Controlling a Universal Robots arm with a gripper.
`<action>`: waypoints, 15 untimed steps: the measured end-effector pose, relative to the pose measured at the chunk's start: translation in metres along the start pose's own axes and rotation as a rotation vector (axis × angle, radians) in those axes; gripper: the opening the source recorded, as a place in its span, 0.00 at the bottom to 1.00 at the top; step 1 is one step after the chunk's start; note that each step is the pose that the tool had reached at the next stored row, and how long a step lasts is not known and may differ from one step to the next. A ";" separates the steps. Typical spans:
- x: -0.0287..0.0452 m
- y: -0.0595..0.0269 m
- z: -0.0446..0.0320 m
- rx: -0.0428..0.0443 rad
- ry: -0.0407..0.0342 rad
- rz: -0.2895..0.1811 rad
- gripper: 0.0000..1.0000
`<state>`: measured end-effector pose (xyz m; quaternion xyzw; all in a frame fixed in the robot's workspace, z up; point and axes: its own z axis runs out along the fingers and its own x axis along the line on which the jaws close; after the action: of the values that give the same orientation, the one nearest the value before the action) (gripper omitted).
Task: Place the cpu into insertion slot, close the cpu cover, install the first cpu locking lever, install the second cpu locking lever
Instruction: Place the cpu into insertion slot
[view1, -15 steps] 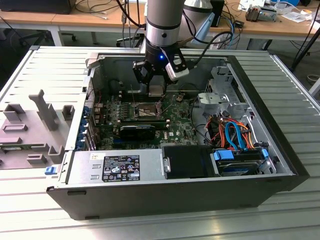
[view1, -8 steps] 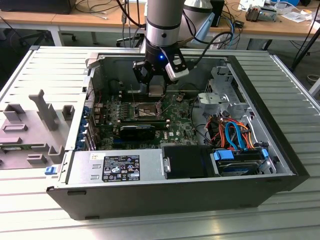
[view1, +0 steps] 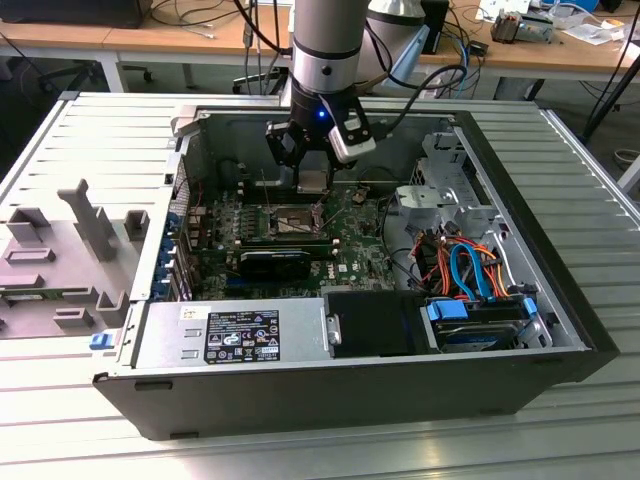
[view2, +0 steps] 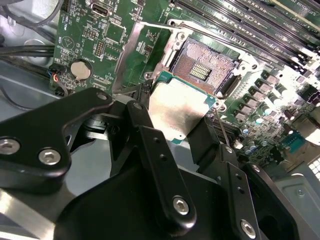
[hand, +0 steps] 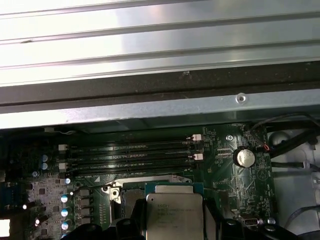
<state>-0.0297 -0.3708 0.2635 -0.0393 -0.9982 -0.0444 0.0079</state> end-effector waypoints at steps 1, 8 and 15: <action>0.0000 0.0000 0.0000 0.0000 -0.0002 0.002 0.55; 0.0000 0.0000 0.0001 -0.0002 -0.0013 0.015 0.55; 0.0000 0.0000 0.0003 -0.0004 -0.0021 0.024 0.55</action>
<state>-0.0297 -0.3708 0.2633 -0.0511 -0.9977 -0.0444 0.0074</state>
